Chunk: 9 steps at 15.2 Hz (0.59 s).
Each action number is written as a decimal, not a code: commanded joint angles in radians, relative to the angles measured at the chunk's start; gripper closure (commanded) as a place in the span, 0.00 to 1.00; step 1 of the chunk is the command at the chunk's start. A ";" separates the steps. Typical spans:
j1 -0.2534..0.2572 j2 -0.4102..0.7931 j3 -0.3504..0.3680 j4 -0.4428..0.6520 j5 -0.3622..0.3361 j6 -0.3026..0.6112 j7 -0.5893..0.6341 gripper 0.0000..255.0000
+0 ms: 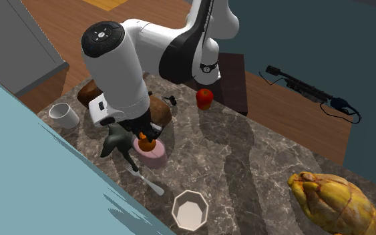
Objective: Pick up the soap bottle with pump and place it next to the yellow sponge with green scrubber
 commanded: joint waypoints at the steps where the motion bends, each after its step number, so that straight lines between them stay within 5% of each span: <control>1: 0.000 -0.002 0.000 0.024 -0.001 -0.026 0.001 1.00; 9: -0.002 -0.007 -0.002 0.125 -0.003 -0.132 0.003 1.00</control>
